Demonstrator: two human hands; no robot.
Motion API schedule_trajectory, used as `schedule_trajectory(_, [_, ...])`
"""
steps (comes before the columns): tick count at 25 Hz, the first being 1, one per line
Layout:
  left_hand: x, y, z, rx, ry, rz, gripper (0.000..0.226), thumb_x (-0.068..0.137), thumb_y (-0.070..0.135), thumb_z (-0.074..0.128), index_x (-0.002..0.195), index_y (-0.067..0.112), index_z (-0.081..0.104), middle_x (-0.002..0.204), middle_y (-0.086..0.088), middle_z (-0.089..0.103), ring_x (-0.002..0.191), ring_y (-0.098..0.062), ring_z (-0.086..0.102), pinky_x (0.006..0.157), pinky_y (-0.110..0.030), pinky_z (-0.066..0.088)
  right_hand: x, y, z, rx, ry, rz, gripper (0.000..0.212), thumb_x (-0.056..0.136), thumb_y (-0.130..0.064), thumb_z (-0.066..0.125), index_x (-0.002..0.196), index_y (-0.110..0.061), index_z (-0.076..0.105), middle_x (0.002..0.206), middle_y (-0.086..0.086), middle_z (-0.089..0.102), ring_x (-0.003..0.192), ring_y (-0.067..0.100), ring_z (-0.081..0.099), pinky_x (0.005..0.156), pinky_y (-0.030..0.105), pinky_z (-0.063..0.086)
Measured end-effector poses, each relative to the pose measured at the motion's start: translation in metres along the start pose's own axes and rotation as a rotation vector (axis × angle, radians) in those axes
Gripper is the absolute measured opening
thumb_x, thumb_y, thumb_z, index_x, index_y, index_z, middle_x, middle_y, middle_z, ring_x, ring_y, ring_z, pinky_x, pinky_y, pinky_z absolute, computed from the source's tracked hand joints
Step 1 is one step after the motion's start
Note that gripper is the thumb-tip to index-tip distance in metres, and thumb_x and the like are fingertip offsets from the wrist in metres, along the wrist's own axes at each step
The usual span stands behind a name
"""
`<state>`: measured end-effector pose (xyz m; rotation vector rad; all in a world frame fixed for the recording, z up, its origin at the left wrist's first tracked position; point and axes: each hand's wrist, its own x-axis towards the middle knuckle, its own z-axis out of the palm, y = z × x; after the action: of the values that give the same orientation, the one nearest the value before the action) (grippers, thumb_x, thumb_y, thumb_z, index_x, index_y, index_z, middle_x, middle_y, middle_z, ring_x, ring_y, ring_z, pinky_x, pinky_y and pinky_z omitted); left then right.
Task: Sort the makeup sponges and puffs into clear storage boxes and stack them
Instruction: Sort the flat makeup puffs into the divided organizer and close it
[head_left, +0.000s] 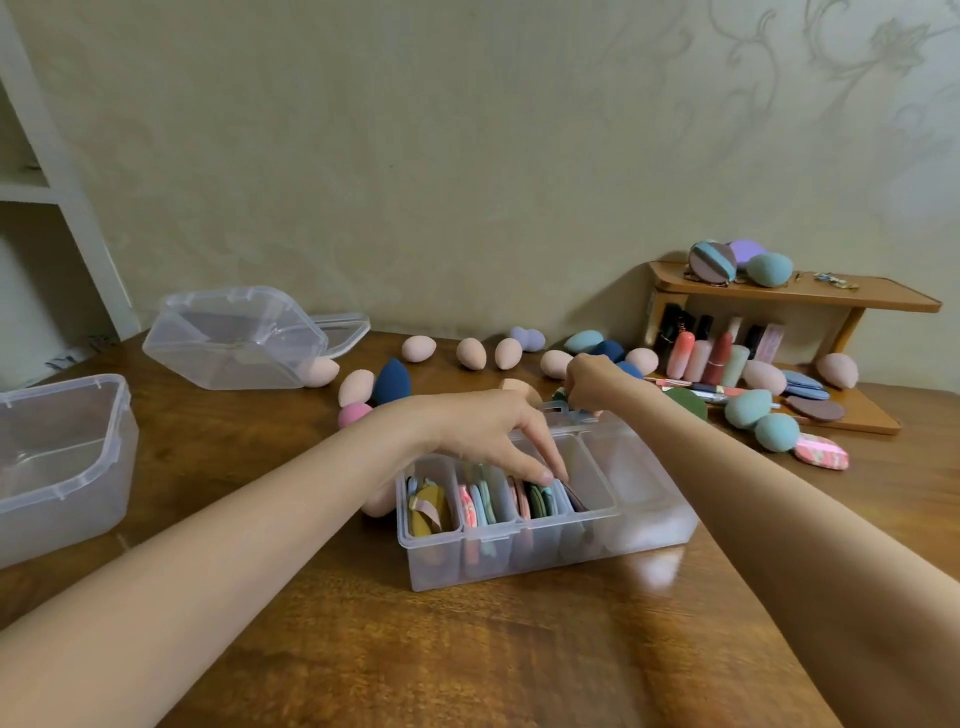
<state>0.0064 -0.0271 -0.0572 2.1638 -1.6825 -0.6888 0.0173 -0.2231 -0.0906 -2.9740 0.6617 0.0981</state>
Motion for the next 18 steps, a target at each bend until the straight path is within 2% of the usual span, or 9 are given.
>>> schedule_trajectory(2, [-0.001,-0.005,0.005,-0.046,0.051,0.031,0.020,0.087,0.032,0.063,0.105,0.031,0.071,0.109,0.011,0.060,0.112,-0.007,0.052,0.104,-0.040,0.041,-0.003,0.001,-0.003,0.052,0.095,-0.032,0.027,0.089,-0.008,0.053,0.114,0.000,0.059,0.106,0.015,0.060,0.090,0.025,0.055,0.073,0.029,0.043])
schedule_trajectory(4, [-0.001,-0.006,0.008,-0.065,0.080,0.038,0.020,0.087,0.031,0.063,0.105,0.029,0.071,0.112,0.007,0.061,0.114,-0.009,0.052,0.104,-0.043,0.040,-0.009,0.006,-0.012,0.165,0.271,-0.033,0.025,0.089,-0.005,0.051,0.111,0.002,0.058,0.116,0.019,0.059,0.104,0.033,0.057,0.081,0.037,0.047])
schedule_trajectory(6, [0.000,-0.006,0.008,-0.069,0.084,0.027,0.019,0.088,0.029,0.063,0.105,0.028,0.071,0.109,0.009,0.061,0.114,-0.009,0.051,0.105,-0.042,0.040,-0.021,0.012,-0.028,0.316,0.409,-0.008,0.025,0.087,-0.004,0.055,0.111,0.003,0.052,0.116,0.021,0.057,0.106,0.035,0.056,0.090,0.043,0.048])
schedule_trajectory(8, [0.001,-0.004,0.007,-0.068,0.077,0.002,0.018,0.088,0.028,0.063,0.104,0.031,0.070,0.105,0.017,0.059,0.114,-0.008,0.051,0.106,-0.040,0.039,-0.036,0.019,-0.049,0.449,0.447,-0.001,0.028,0.086,-0.005,0.060,0.112,0.000,0.049,0.112,0.018,0.058,0.103,0.033,0.058,0.088,0.041,0.051])
schedule_trajectory(10, [0.002,-0.001,0.005,-0.080,0.070,-0.032,0.017,0.088,0.028,0.062,0.104,0.032,0.068,0.105,0.020,0.057,0.114,-0.007,0.050,0.106,-0.035,0.039,-0.054,0.024,-0.071,0.521,0.408,-0.010,0.032,0.084,-0.008,0.064,0.112,0.000,0.050,0.107,0.015,0.059,0.099,0.029,0.058,0.083,0.035,0.050])
schedule_trajectory(12, [0.002,0.003,0.001,-0.104,0.068,-0.068,0.020,0.089,0.025,0.061,0.108,0.027,0.069,0.105,0.021,0.056,0.108,-0.003,0.052,0.097,-0.022,0.042,-0.076,0.021,-0.088,0.548,0.304,-0.071,0.029,0.083,-0.011,0.067,0.108,-0.004,0.054,0.103,0.013,0.061,0.088,0.024,0.060,0.071,0.031,0.052])
schedule_trajectory(15, [0.002,0.010,-0.001,-0.129,0.102,-0.116,0.021,0.088,0.024,0.062,0.108,0.022,0.070,0.099,0.023,0.058,0.096,0.002,0.053,0.081,-0.011,0.040,-0.111,0.007,-0.094,0.521,0.101,-0.221,0.013,0.084,-0.012,0.065,0.085,-0.014,0.053,0.079,0.003,0.062,0.060,0.012,0.056,0.047,0.015,0.047])
schedule_trajectory(17, [0.001,0.013,0.001,-0.149,0.137,-0.110,0.020,0.087,0.023,0.065,0.106,0.020,0.071,0.095,0.020,0.062,0.093,-0.001,0.055,0.080,-0.011,0.041,-0.126,-0.002,-0.086,0.429,0.039,-0.280,0.015,0.083,-0.013,0.066,0.080,-0.017,0.052,0.072,0.001,0.060,0.055,0.009,0.053,0.046,0.014,0.045])
schedule_trajectory(18, [0.000,0.016,0.002,-0.135,0.143,-0.102,0.022,0.087,0.021,0.065,0.108,0.019,0.071,0.094,0.021,0.062,0.091,0.000,0.055,0.077,-0.006,0.040,-0.131,-0.006,-0.079,0.367,0.027,-0.299,0.014,0.082,-0.014,0.067,0.081,-0.016,0.053,0.071,0.001,0.060,0.054,0.008,0.053,0.047,0.014,0.044])
